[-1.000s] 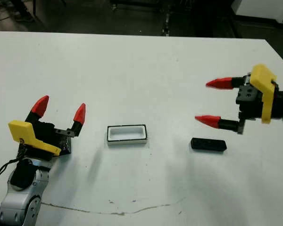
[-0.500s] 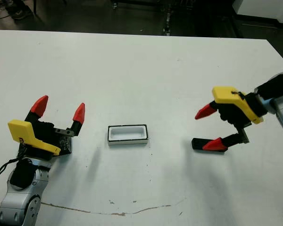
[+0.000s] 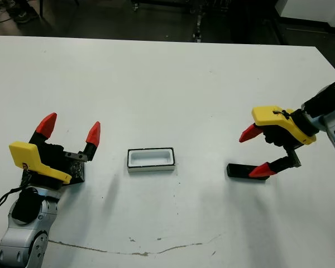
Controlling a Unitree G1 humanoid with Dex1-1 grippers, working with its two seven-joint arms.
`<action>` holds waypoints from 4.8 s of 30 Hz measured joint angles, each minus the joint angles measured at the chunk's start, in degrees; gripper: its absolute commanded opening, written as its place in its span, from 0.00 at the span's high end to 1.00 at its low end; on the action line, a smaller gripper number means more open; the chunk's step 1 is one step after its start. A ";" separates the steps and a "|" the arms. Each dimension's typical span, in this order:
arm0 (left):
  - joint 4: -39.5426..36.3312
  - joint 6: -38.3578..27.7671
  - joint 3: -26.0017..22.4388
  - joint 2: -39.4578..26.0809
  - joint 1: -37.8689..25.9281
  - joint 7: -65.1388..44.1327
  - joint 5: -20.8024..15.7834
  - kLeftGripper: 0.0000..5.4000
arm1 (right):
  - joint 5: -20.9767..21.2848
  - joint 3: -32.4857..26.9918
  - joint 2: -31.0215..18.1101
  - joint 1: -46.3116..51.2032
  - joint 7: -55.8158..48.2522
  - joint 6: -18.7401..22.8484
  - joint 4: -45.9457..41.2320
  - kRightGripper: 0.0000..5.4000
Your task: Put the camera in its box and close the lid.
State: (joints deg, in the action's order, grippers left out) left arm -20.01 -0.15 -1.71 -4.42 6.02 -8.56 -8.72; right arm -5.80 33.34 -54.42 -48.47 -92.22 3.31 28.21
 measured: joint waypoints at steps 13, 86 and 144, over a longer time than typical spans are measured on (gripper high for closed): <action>0.00 0.01 -0.04 0.00 0.06 -0.01 -0.04 0.00 | 0.41 0.49 1.25 0.87 -0.01 -1.79 1.98 0.00; 0.13 -0.68 -0.16 0.02 0.62 -0.08 -0.13 0.00 | 9.83 -9.72 5.46 12.31 2.74 -1.83 -3.56 0.69; -0.34 -0.41 -0.71 0.05 0.36 -0.02 -0.49 0.00 | -6.13 -10.18 37.92 -1.29 10.29 19.40 -3.50 0.69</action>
State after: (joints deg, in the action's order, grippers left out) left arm -20.35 -0.56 -2.42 -4.36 6.38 -8.58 -9.21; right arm -11.93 23.16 -16.50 -49.76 -81.93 22.71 24.71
